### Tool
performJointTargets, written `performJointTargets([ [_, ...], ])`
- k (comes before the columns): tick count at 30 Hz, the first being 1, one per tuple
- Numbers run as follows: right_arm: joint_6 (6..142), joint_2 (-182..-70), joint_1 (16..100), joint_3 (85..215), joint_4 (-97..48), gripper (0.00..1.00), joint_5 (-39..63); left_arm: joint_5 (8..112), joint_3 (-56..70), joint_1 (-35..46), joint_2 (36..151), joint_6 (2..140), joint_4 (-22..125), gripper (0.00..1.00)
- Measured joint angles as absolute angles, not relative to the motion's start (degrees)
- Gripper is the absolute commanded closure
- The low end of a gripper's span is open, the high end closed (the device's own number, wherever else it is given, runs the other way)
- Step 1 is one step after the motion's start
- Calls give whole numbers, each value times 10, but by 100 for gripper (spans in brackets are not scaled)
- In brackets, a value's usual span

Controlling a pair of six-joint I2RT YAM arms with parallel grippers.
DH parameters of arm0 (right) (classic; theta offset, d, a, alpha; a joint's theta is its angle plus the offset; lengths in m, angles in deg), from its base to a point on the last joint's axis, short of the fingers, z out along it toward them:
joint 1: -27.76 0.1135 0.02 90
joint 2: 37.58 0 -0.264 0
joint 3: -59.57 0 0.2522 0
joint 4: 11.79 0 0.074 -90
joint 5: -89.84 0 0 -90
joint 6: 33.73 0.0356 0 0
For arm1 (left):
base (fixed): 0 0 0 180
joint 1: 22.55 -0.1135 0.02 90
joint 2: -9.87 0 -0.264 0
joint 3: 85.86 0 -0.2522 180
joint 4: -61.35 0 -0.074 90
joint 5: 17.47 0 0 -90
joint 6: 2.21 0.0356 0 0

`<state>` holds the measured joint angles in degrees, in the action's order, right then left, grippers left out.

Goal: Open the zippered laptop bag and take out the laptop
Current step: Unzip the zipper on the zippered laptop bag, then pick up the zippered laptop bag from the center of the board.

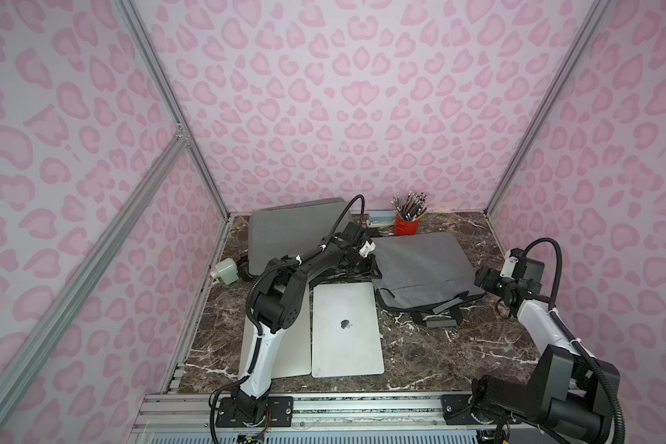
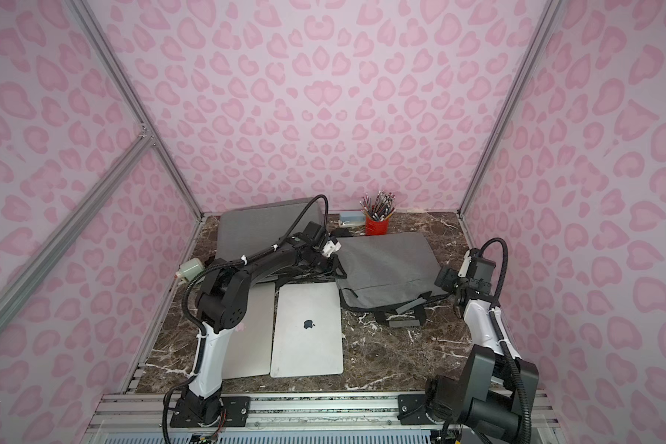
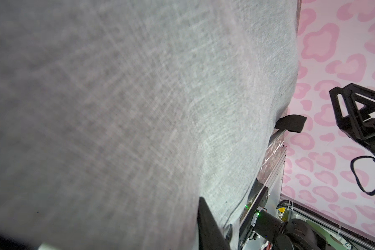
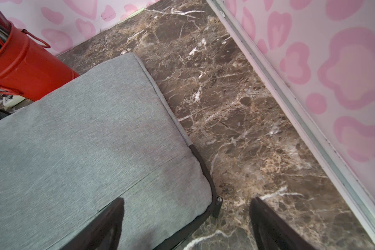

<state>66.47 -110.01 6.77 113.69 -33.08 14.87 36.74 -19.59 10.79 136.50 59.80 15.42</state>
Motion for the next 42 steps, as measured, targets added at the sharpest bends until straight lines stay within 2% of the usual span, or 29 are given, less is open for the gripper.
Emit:
performJointTargets([
  [2, 668, -1095, 68, 1132, -331, 7, 154, 372, -198, 108, 1365, 605, 144, 66],
  [5, 672, -1083, 68, 1126, -328, 4, 166, 388, -198, 108, 1357, 617, 130, 54],
  [10, 686, -1061, 69, 1110, -326, 1, 192, 415, -201, 108, 1326, 638, 114, 48],
  [15, 685, -1074, 69, 1118, -327, 5, 196, 420, -194, 108, 1317, 640, 116, 46],
  [22, 617, -1166, 69, 1175, -329, 11, 187, 421, -156, 123, 1307, 637, 121, 46],
  [26, 573, -1229, 66, 1211, -341, 12, 162, 437, -126, 130, 1290, 635, 125, 45],
  [33, 527, -1342, 58, 1279, -358, 12, 176, 466, -85, 137, 1281, 611, 149, 45],
  [42, 509, -1399, 50, 1307, -357, 13, 221, 474, -83, 146, 1303, 588, 185, 46],
])
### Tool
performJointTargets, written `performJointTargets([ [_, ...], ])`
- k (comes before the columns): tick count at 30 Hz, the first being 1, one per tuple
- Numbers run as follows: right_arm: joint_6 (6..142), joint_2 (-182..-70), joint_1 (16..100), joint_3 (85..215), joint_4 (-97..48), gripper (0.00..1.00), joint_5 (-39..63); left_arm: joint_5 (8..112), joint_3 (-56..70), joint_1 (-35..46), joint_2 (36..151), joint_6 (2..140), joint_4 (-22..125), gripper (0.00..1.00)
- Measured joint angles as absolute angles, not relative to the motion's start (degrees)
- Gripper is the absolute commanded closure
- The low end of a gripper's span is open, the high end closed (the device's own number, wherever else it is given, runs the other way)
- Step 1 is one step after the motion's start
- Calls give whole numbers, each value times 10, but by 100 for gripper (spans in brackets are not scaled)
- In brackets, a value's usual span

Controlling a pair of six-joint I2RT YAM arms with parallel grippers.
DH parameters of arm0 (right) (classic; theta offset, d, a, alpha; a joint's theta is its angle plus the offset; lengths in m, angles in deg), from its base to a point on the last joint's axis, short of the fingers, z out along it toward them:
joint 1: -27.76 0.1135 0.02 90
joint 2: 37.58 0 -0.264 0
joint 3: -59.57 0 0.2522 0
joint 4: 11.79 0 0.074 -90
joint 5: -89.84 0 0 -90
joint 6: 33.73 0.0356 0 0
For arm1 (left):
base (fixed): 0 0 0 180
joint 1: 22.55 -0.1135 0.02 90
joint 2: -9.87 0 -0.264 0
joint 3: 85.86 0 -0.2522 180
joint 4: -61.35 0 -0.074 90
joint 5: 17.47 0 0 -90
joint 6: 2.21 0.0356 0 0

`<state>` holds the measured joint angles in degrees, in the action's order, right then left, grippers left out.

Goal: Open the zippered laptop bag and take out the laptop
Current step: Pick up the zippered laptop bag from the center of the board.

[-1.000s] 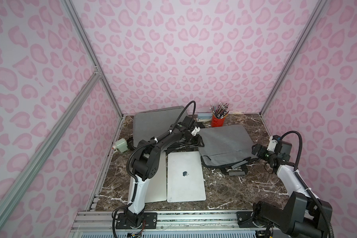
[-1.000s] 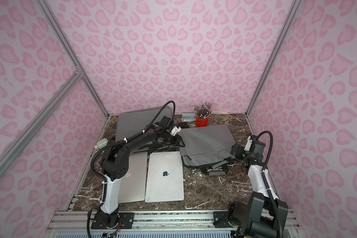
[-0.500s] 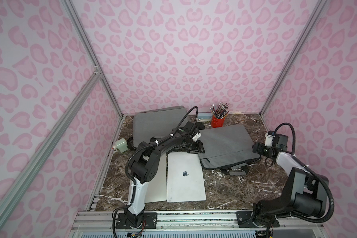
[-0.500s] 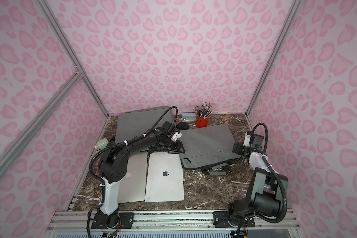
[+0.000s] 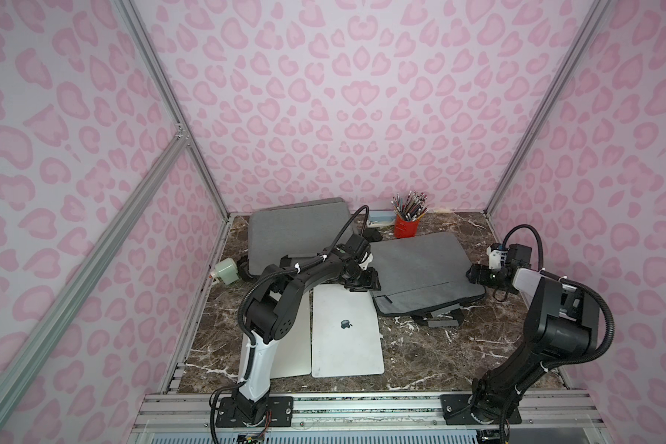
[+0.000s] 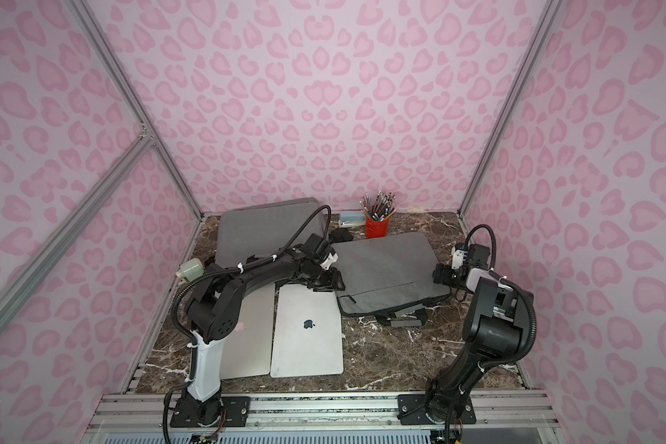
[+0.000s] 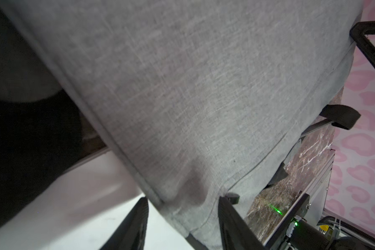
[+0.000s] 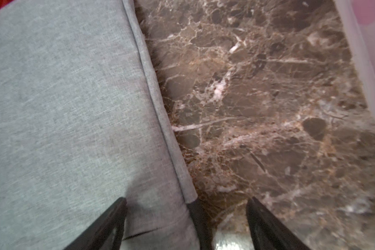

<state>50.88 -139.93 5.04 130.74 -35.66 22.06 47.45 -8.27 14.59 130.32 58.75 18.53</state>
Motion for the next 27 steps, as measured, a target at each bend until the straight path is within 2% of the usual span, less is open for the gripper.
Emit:
performJointTargets([
  [5, 504, -1420, 52, 1321, -350, 12, 246, 468, -83, 149, 1317, 576, 203, 50],
  [8, 497, -1437, 52, 1333, -350, 19, 265, 463, -83, 150, 1320, 573, 208, 55],
  [14, 494, -1458, 52, 1343, -342, 46, 320, 462, -87, 150, 1327, 567, 207, 76],
  [18, 492, -1449, 52, 1341, -348, 70, 334, 460, -99, 150, 1330, 568, 198, 85],
  [20, 492, -1443, 52, 1341, -351, 78, 332, 459, -106, 150, 1331, 568, 192, 90],
  [23, 491, -1430, 52, 1337, -359, 87, 330, 459, -118, 150, 1331, 570, 181, 94],
  [27, 497, -1399, 51, 1324, -380, 93, 315, 460, -136, 152, 1331, 576, 155, 98],
])
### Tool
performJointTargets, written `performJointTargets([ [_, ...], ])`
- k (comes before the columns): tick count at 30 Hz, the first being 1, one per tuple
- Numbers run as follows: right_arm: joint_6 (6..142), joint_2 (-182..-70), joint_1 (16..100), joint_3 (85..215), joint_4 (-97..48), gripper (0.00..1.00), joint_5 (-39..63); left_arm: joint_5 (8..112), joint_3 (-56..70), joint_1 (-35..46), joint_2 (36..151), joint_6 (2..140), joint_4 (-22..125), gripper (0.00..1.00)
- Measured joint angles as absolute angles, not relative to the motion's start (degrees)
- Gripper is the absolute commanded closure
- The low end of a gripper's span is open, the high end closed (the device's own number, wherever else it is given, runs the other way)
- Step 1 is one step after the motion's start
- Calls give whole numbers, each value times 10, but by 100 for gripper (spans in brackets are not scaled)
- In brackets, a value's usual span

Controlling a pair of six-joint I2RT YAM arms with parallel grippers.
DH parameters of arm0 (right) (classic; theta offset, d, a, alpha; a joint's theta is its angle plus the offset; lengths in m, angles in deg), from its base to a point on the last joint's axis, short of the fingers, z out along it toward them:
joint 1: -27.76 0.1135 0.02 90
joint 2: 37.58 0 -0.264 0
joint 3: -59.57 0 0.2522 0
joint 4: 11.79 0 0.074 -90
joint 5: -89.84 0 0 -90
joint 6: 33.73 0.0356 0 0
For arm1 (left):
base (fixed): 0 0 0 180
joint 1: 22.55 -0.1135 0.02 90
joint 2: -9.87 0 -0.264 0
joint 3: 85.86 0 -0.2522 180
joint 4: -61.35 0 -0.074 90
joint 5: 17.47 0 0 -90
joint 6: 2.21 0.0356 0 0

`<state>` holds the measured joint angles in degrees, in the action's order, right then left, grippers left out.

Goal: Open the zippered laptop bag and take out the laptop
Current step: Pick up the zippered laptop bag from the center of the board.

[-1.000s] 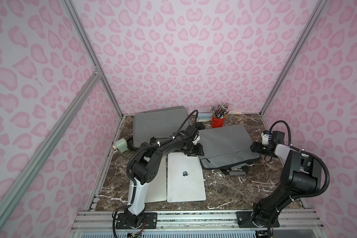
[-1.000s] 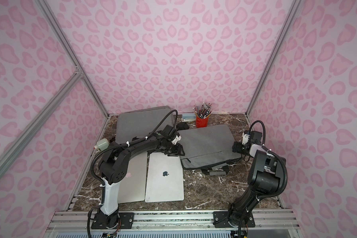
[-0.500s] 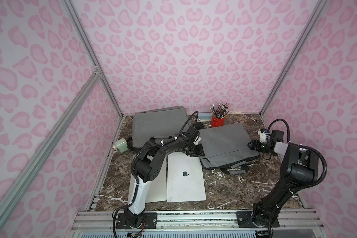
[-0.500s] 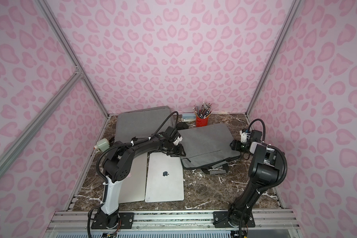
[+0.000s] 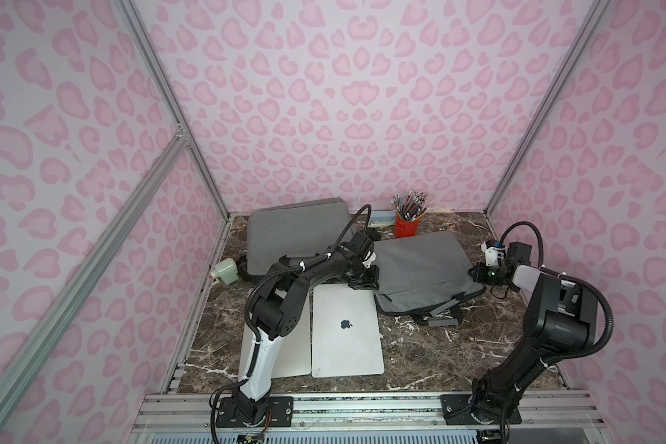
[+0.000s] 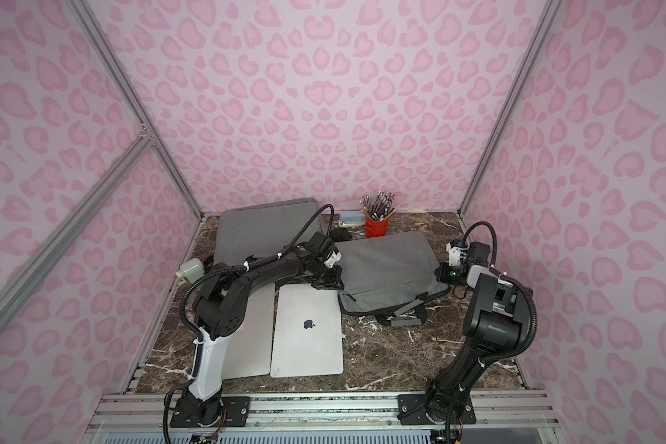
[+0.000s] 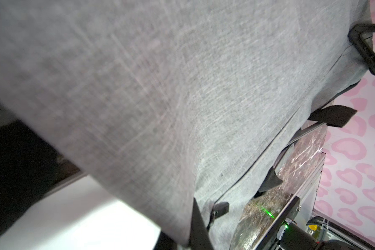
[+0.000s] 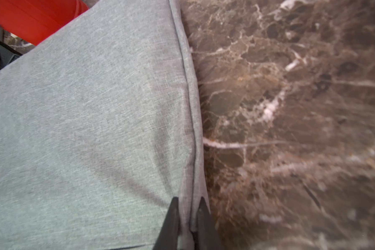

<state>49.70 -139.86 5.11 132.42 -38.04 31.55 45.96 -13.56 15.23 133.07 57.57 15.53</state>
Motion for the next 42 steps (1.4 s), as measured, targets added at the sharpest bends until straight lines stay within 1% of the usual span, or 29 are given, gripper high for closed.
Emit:
performJointTargets([
  [5, 513, -1336, 51, 1306, -414, 100, 291, 459, -153, 158, 1321, 583, 116, 98],
  [16, 576, -1147, 62, 1240, -423, 100, 297, 475, -157, 156, 1233, 620, 41, 98],
  [20, 612, -1090, 109, 1222, -422, 100, 302, 491, -132, 129, 1186, 641, 1, 98],
  [24, 670, -1053, 199, 1211, -409, 100, 291, 507, -104, 78, 1145, 664, -36, 98],
  [27, 720, -1051, 282, 1213, -381, 100, 263, 528, -103, 35, 1129, 682, -71, 98],
  [32, 794, -1084, 391, 1244, -336, 100, 215, 553, -113, -36, 1105, 709, -110, 98],
  [37, 842, -1155, 465, 1305, -284, 100, 183, 567, -138, -113, 1102, 730, -121, 98],
  [42, 864, -1255, 525, 1391, -256, 100, 154, 580, -181, -176, 1132, 745, -133, 96],
])
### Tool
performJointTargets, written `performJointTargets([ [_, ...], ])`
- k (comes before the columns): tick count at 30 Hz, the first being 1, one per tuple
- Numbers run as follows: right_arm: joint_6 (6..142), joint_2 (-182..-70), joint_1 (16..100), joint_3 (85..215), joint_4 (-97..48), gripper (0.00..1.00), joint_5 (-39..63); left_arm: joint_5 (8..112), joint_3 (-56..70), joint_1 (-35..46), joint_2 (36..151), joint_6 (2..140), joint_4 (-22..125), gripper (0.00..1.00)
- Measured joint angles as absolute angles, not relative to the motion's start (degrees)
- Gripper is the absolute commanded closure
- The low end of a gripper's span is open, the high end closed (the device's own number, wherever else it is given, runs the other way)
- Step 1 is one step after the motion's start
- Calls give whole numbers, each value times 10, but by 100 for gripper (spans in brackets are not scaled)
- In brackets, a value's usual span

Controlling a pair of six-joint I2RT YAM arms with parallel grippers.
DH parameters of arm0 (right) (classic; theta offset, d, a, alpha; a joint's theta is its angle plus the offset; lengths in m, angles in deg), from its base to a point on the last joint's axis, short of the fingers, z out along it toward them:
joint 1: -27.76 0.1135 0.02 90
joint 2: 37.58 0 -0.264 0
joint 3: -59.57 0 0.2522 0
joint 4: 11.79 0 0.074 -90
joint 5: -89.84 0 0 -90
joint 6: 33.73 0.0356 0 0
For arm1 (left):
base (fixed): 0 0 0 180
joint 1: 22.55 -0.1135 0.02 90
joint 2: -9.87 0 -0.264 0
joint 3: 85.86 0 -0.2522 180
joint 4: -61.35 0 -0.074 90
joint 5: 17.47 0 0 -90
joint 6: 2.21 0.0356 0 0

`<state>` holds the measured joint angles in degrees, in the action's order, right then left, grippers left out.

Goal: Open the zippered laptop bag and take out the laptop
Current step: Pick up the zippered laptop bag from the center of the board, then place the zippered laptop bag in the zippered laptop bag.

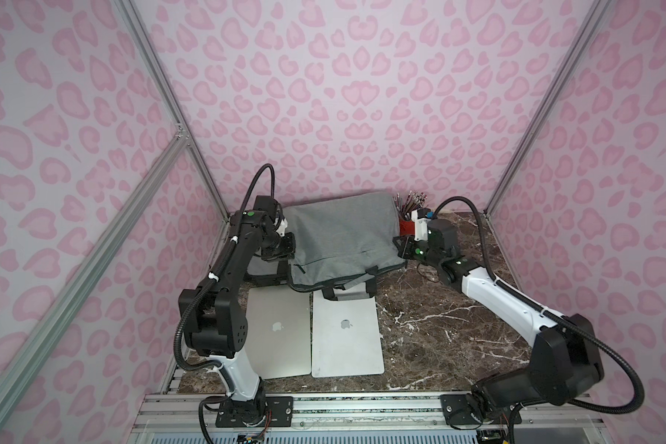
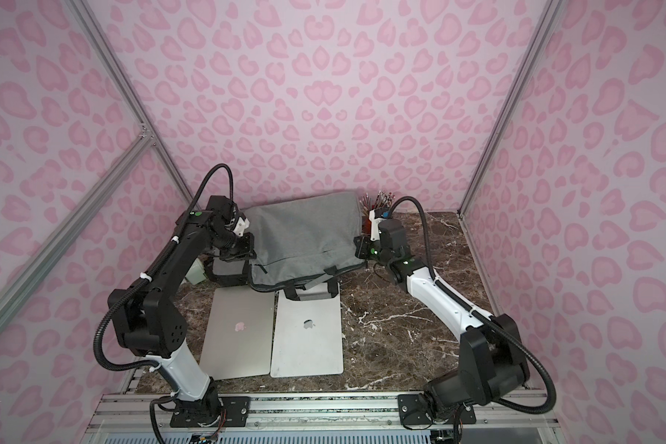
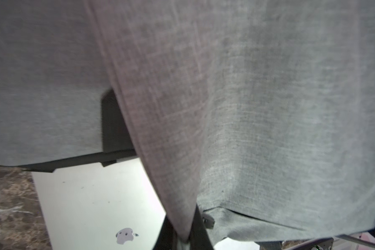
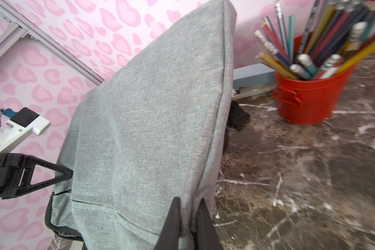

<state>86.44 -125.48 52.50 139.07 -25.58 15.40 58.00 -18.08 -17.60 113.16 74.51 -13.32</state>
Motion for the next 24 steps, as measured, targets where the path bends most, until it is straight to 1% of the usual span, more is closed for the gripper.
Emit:
performJointTargets([
  [10, 876, -1436, 580, 1562, -239, 100, 129, 610, -275, -255, 1213, 768, -155, 90],
  [12, 876, -1465, 586, 1587, -237, 100, 125, 615, -295, -263, 1231, 769, -159, 87],
  [19, 888, -1530, 593, 1634, -246, 100, 117, 623, -363, -282, 1281, 775, -167, 83],
  [24, 897, -1557, 599, 1650, -259, 100, 116, 627, -406, -290, 1314, 786, -171, 82],
])
